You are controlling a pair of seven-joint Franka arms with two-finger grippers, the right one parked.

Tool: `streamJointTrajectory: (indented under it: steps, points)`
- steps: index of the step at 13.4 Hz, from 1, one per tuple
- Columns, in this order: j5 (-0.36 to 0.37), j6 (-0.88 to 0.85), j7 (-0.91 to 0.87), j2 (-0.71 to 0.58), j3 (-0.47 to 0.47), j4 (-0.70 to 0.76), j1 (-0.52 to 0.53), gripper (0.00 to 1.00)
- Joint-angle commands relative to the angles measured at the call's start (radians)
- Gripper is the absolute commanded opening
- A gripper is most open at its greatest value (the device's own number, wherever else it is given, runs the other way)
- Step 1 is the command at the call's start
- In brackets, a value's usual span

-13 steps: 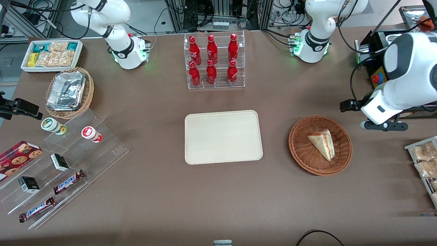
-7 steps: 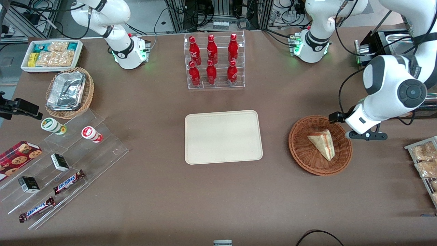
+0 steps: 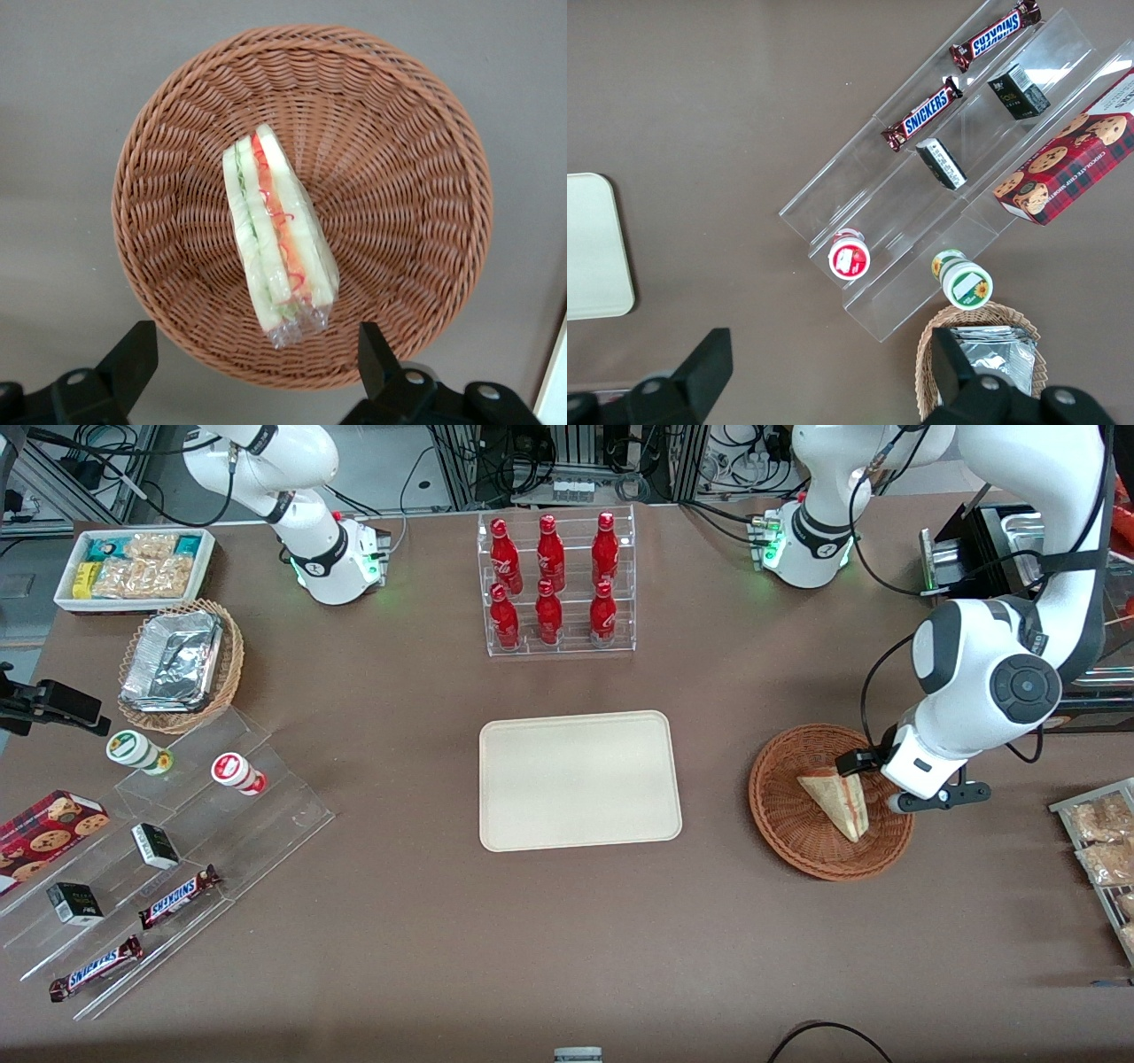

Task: Place sandwich from basket to tray
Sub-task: 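Lower the left gripper and close it on the wrapped sandwich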

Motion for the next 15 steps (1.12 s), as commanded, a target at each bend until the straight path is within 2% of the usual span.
streamJointTrajectory:
  steps: [1,5,8,15]
  points:
    - [-0.01,0.079,-0.194,-0.027,0.004,-0.069,-0.006,1.0]
    - [-0.012,0.113,-0.498,-0.007,0.001,-0.071,-0.017,1.0]
    - [-0.047,0.172,-0.624,0.02,-0.002,-0.071,-0.033,1.0]
    - [-0.026,0.179,-0.535,0.07,-0.004,-0.066,-0.035,1.0]
